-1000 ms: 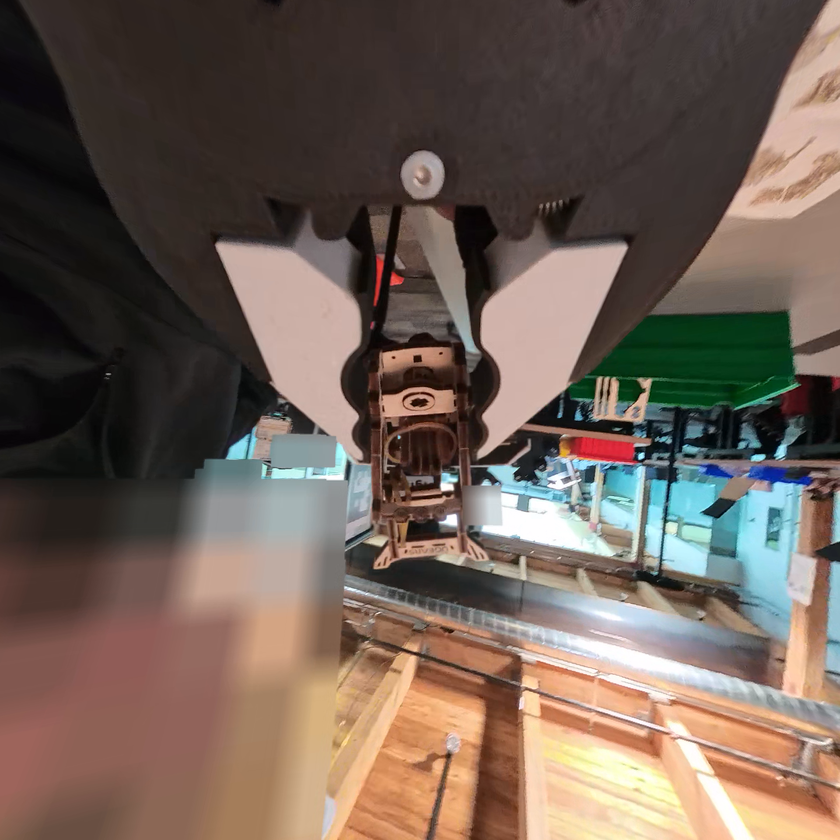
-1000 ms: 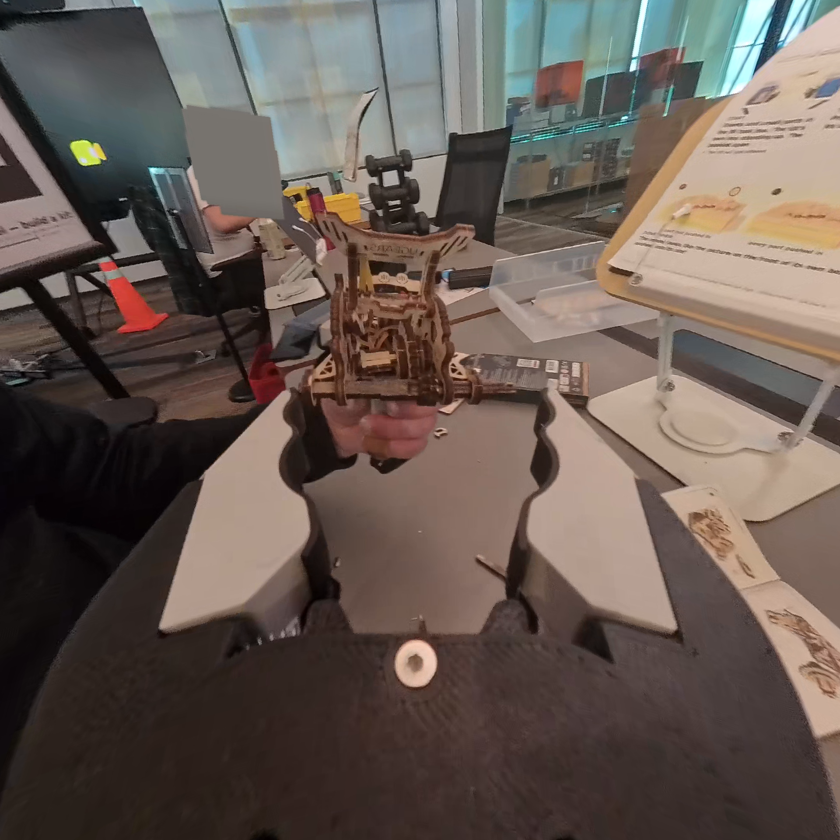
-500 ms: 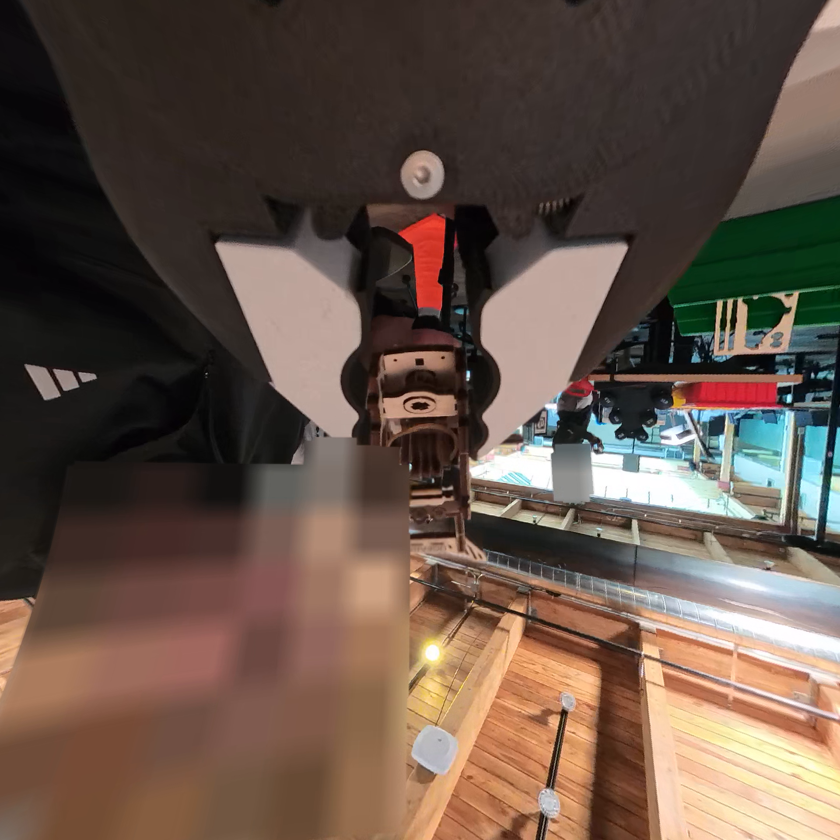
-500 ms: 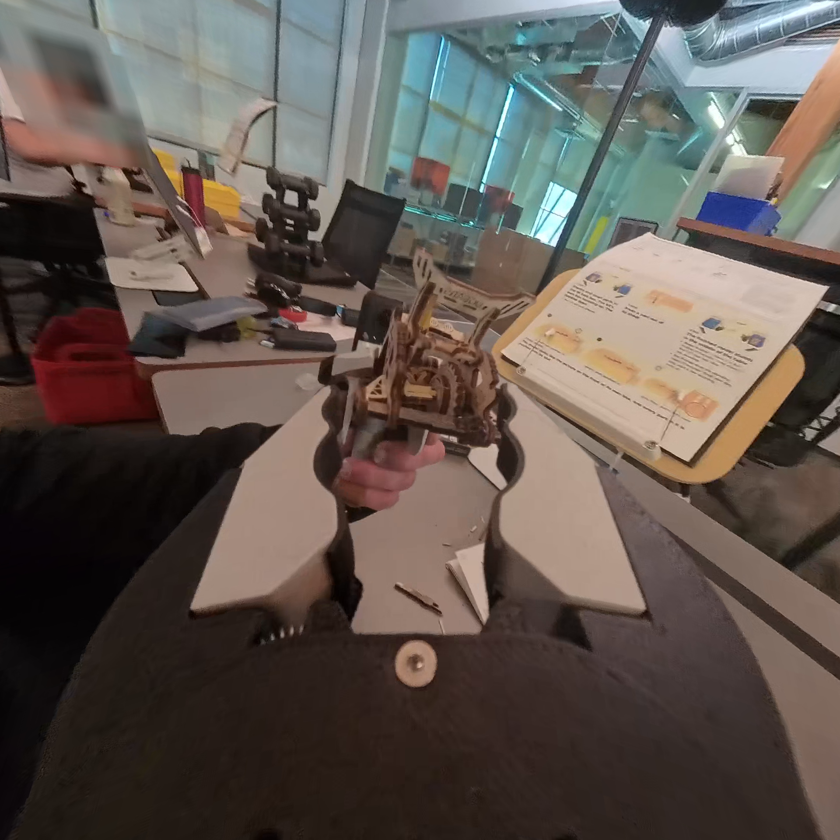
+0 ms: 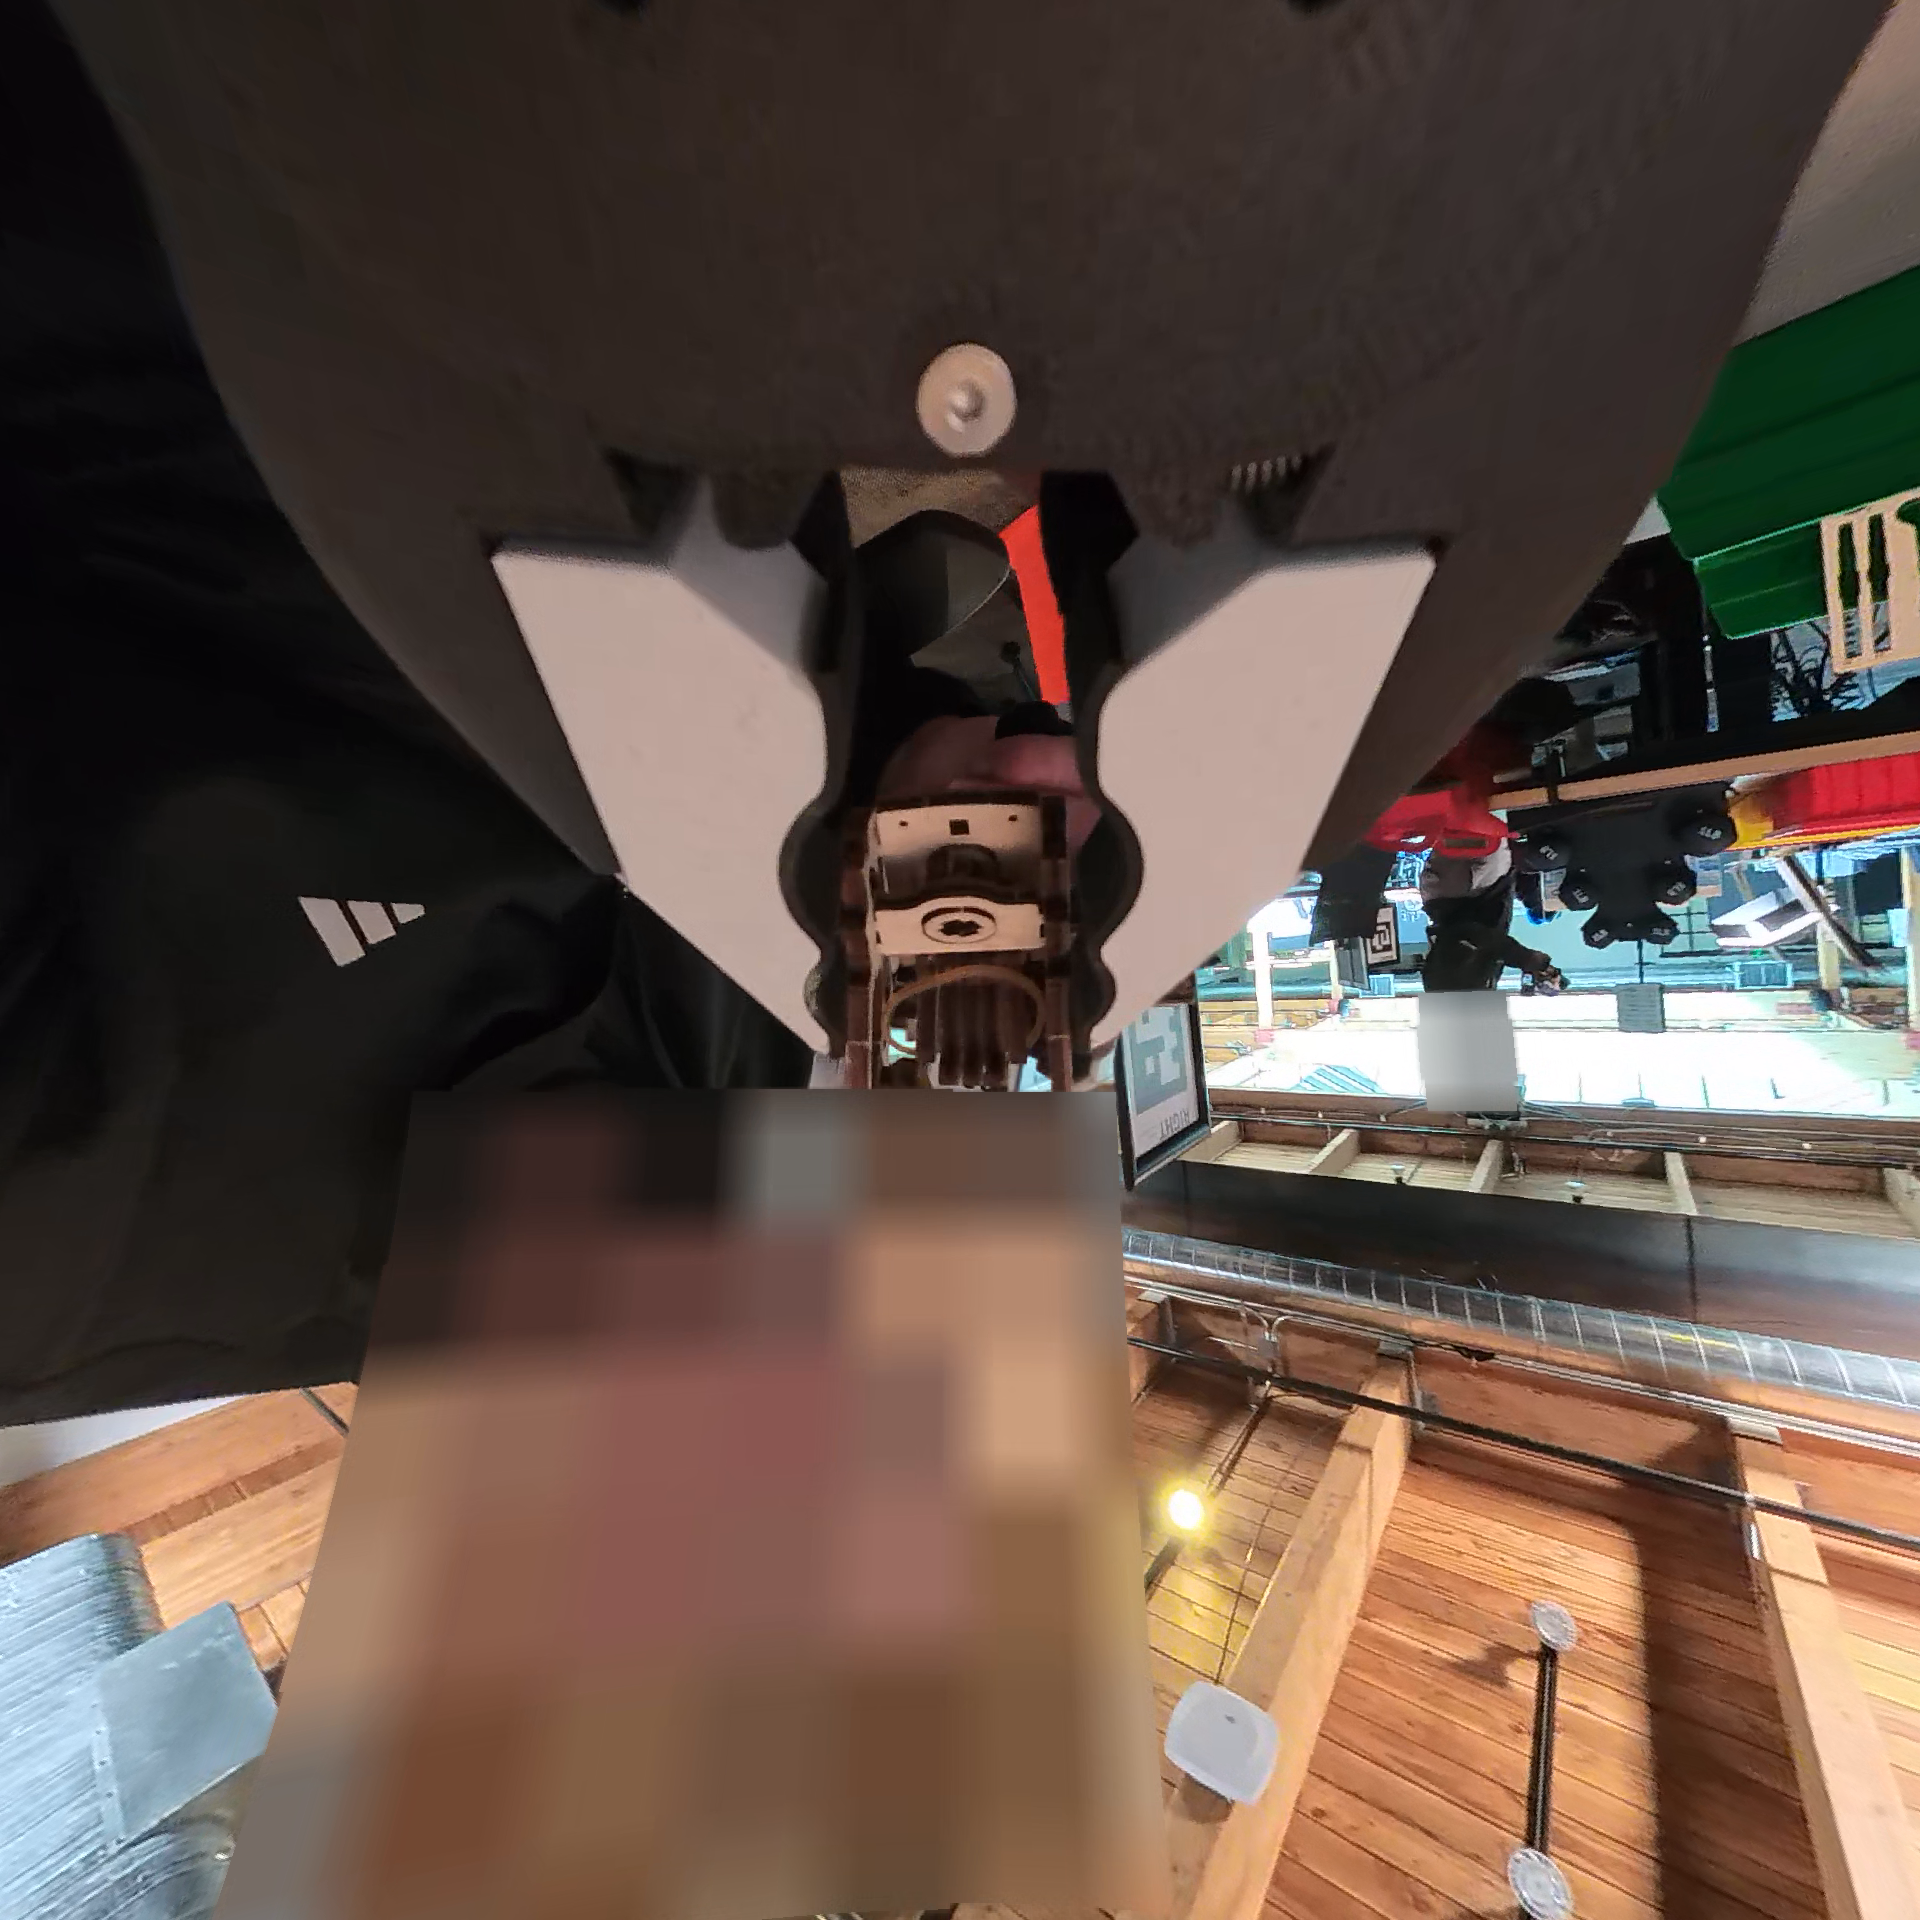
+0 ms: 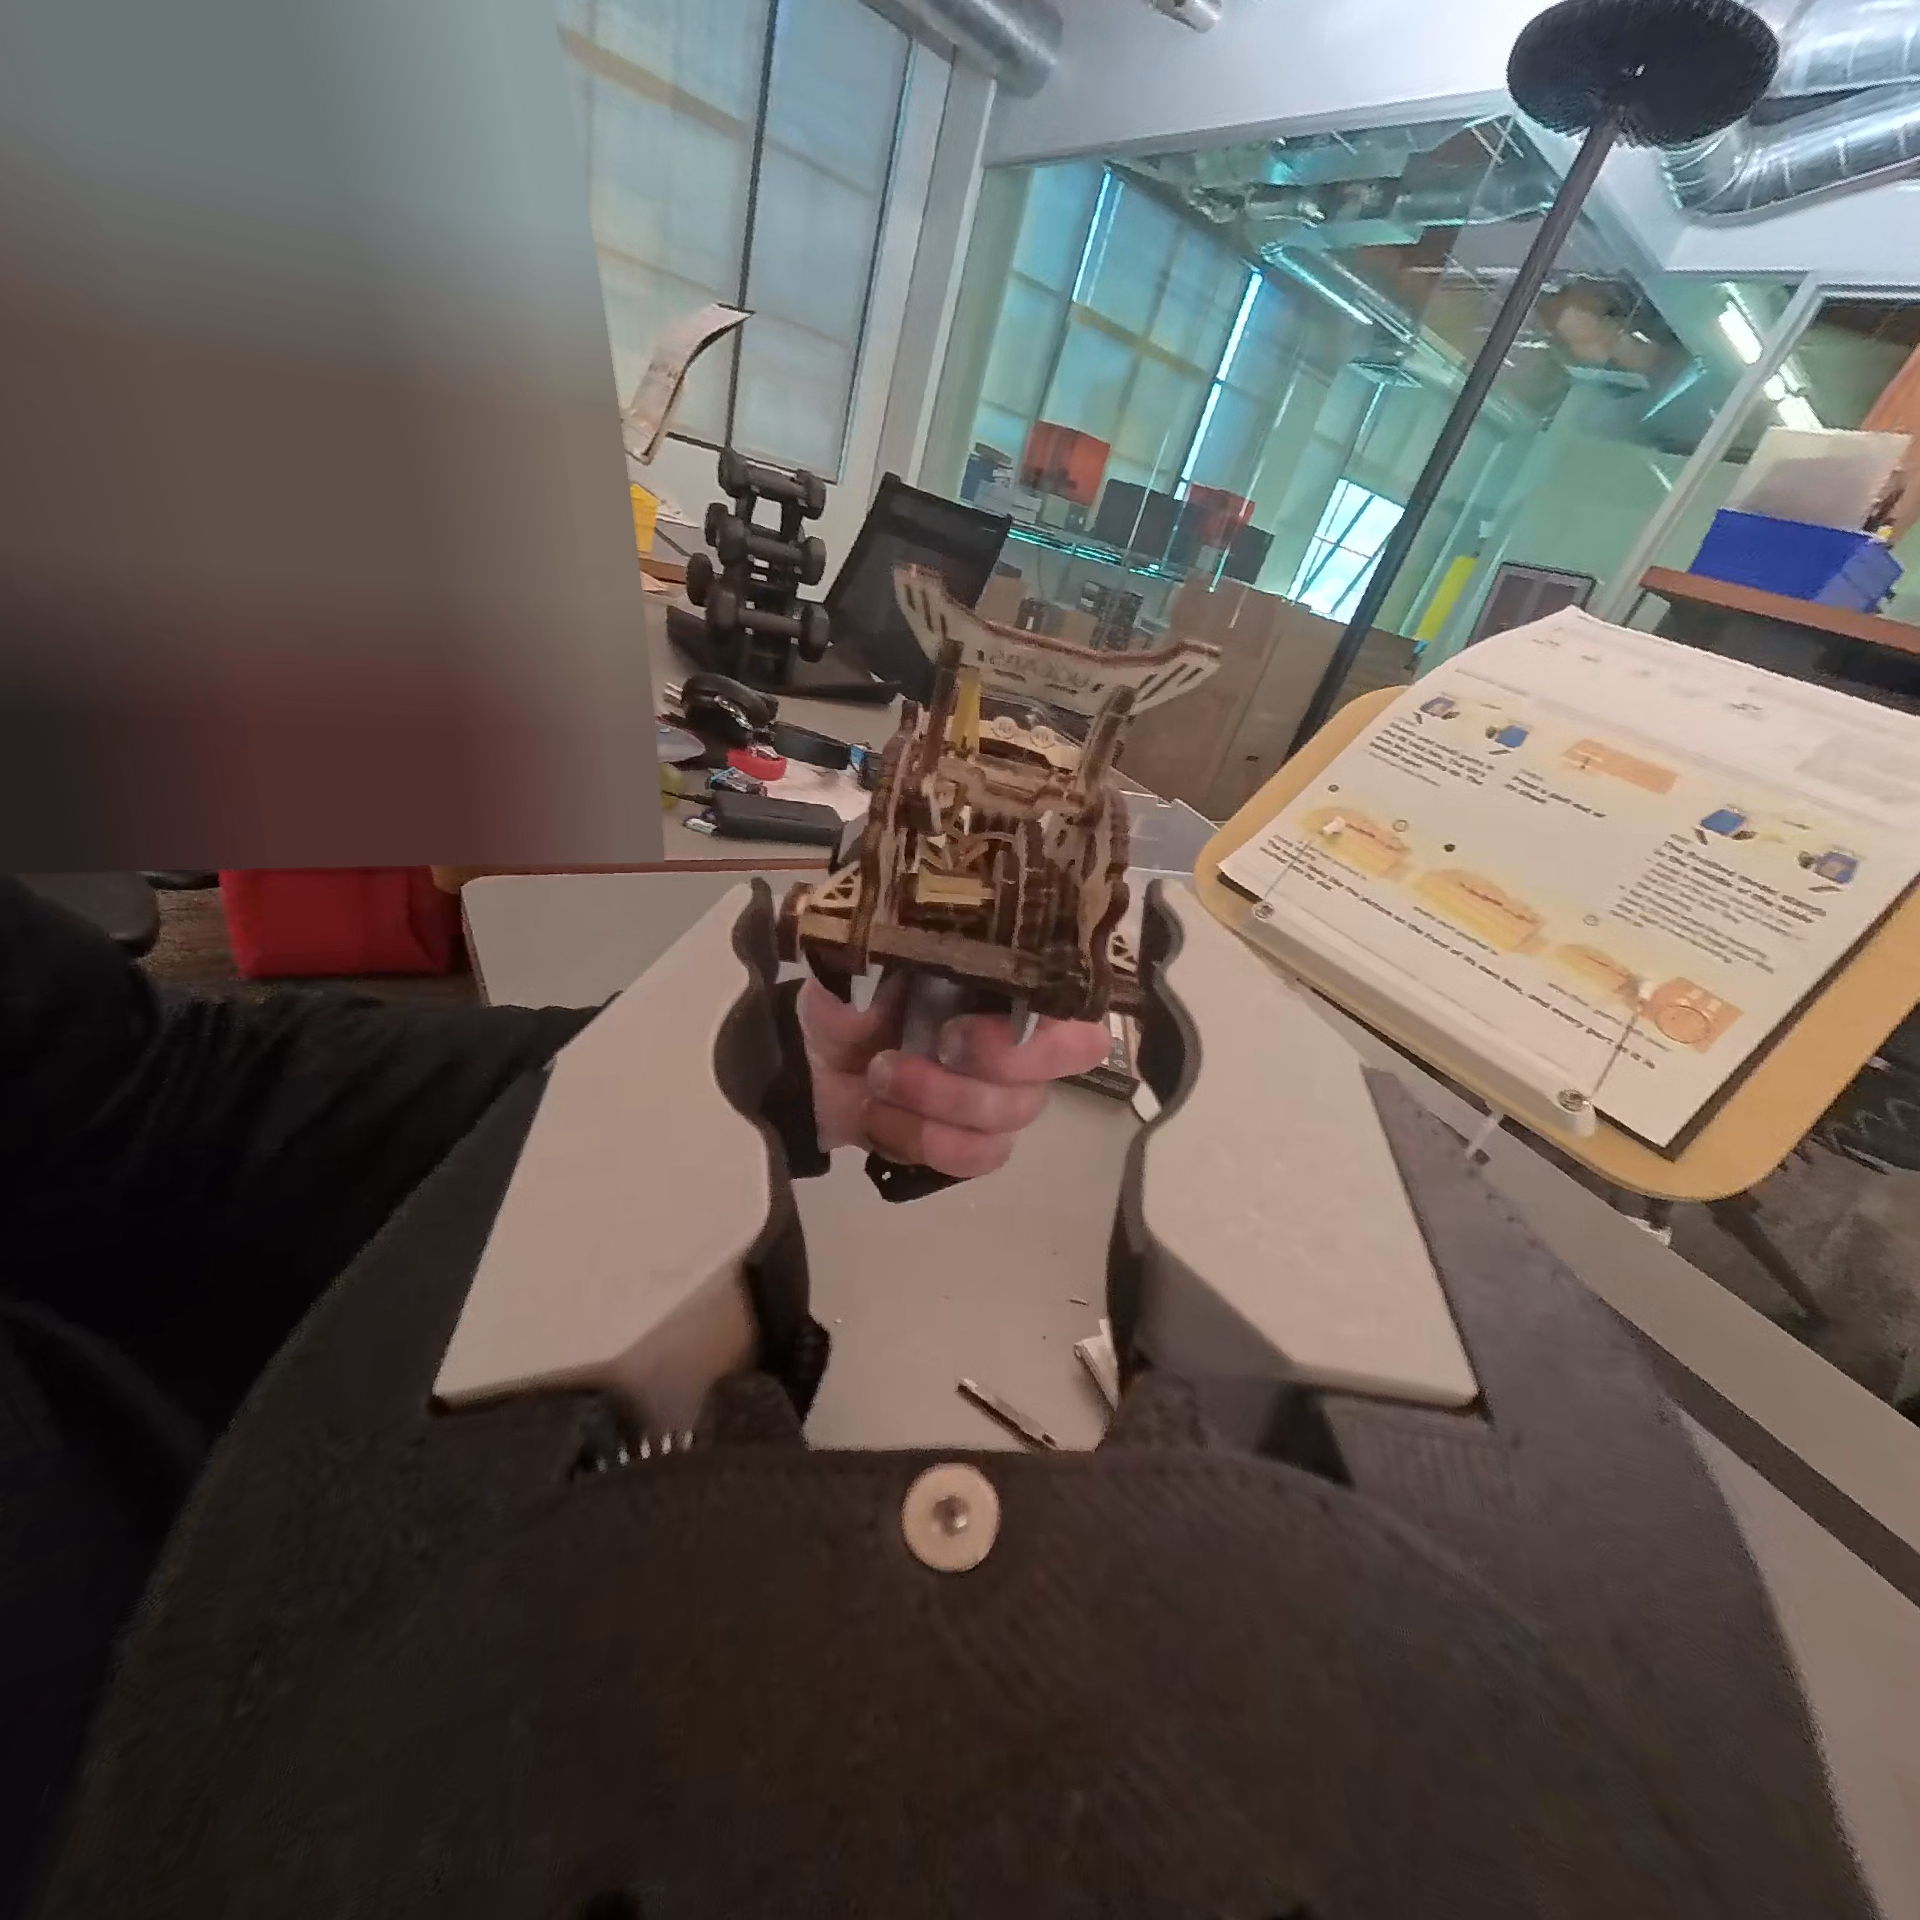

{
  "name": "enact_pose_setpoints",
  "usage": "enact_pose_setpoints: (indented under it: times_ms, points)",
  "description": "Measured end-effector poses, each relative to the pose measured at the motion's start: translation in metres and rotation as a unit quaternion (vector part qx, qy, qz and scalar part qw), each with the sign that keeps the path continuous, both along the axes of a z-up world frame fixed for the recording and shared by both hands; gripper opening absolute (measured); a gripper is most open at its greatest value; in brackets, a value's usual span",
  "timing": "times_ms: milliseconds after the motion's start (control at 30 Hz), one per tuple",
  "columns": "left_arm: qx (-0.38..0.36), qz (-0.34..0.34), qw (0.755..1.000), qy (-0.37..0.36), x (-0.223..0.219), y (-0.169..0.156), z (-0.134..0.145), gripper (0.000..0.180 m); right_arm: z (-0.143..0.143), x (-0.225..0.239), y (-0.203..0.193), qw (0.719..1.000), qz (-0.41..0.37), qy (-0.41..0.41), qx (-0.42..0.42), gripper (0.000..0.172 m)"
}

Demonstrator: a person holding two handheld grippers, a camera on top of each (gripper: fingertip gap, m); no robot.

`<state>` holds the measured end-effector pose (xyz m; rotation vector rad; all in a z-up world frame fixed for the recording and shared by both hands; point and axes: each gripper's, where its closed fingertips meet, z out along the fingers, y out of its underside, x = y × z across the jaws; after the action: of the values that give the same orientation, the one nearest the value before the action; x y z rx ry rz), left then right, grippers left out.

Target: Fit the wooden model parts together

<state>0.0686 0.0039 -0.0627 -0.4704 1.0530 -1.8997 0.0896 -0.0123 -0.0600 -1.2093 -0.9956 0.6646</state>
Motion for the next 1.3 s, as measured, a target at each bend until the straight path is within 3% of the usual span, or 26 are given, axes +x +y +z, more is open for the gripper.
enact_pose_setpoints:
  times_ms: [467, 1300]
  points:
    - [0.015, -0.006, 1.000, 0.000, -0.001, -0.003, 0.001, 0.039, -0.001, 0.000, -0.004, 1.000, -0.005, -0.012, 0.003, 0.061]
    - [0.026, -0.031, 0.999, -0.010, -0.006, -0.015, 0.007, 0.039, 0.004, -0.005, -0.020, 0.998, -0.012, -0.012, 0.056, 0.065]
